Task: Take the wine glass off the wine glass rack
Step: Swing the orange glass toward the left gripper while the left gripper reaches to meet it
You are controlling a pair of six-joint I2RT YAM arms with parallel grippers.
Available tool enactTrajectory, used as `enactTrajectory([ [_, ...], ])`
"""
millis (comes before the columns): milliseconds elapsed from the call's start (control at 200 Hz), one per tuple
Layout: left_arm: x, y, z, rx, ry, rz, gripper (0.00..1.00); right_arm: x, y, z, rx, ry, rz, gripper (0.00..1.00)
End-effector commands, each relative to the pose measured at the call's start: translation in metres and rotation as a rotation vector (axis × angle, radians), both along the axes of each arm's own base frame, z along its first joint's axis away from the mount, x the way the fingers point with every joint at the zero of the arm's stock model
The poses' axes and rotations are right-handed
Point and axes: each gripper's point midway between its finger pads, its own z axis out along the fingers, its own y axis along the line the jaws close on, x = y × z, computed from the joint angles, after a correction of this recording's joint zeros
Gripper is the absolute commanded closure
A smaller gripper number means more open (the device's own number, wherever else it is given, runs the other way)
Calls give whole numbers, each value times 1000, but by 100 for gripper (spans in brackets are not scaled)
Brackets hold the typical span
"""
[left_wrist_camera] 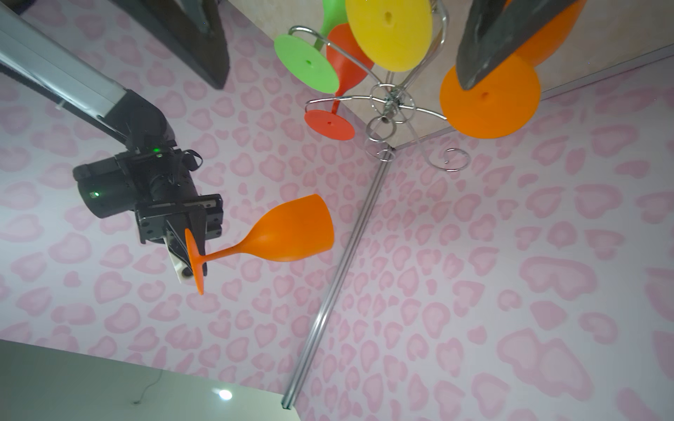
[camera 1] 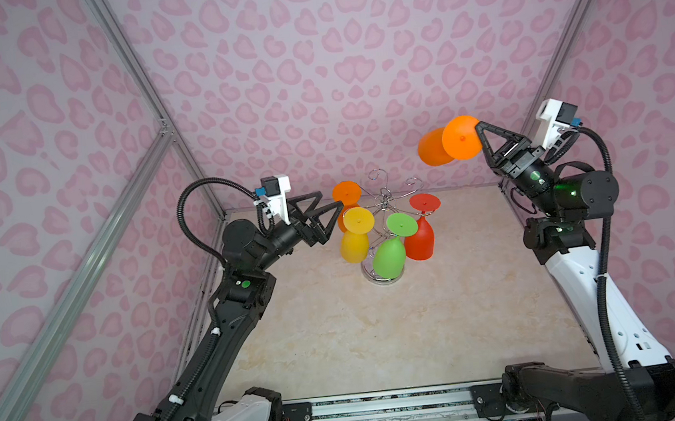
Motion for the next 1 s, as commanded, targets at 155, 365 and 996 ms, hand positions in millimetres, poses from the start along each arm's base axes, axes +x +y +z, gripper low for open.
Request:
enactTrajectory([
  [155, -20, -49, 11, -59, -86, -373, 4, -44, 25, 14, 136, -152, 253, 100],
  [365, -8, -56, 10, -89, -108, -391, 3, -55, 41, 2, 226, -138, 413, 100],
  [996, -25, -53, 36, -178, -162, -469, 32, -45, 65, -28, 323, -54, 545, 100],
])
